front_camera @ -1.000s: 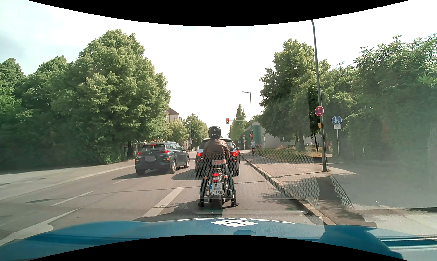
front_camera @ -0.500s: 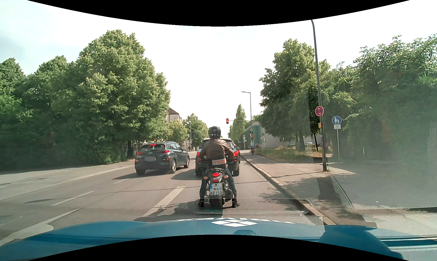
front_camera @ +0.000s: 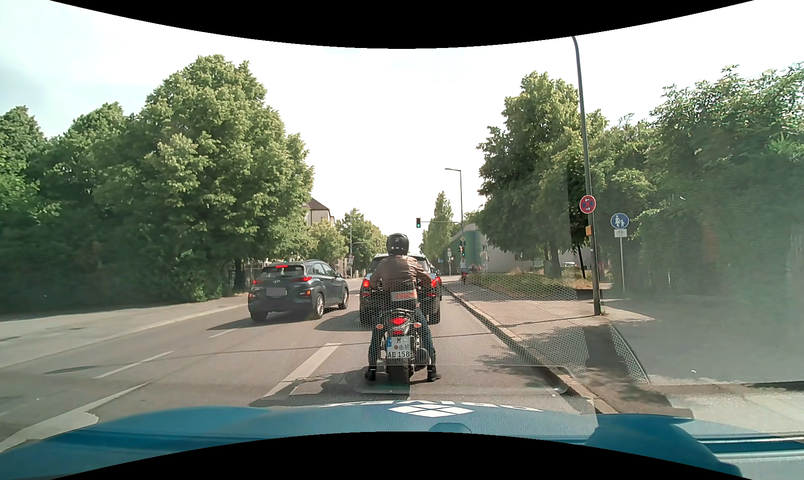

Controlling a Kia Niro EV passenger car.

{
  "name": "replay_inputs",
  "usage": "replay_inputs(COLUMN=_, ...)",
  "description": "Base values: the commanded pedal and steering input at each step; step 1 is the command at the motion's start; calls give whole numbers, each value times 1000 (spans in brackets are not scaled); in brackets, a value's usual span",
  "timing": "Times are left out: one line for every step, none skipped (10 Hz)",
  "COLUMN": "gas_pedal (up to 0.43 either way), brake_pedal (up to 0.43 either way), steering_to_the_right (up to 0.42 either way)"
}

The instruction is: Follow the waypoints while adhering to traffic rules and regulations

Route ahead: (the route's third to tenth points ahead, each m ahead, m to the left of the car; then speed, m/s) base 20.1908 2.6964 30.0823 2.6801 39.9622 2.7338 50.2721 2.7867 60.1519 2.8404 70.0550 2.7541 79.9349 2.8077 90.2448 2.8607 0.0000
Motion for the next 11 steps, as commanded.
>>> replay_inputs(gas_pedal=0, brake_pedal=293, steering_to_the_right=4)
replay_inputs(gas_pedal=0, brake_pedal=293, steering_to_the_right=3)
replay_inputs(gas_pedal=0, brake_pedal=293, steering_to_the_right=3)
replay_inputs(gas_pedal=0, brake_pedal=293, steering_to_the_right=3)
replay_inputs(gas_pedal=0, brake_pedal=293, steering_to_the_right=3)
replay_inputs(gas_pedal=0, brake_pedal=293, steering_to_the_right=3)
replay_inputs(gas_pedal=0, brake_pedal=293, steering_to_the_right=4)
replay_inputs(gas_pedal=0, brake_pedal=293, steering_to_the_right=3)
replay_inputs(gas_pedal=0, brake_pedal=293, steering_to_the_right=4)
replay_inputs(gas_pedal=0, brake_pedal=293, steering_to_the_right=3)
replay_inputs(gas_pedal=0, brake_pedal=293, steering_to_the_right=3)
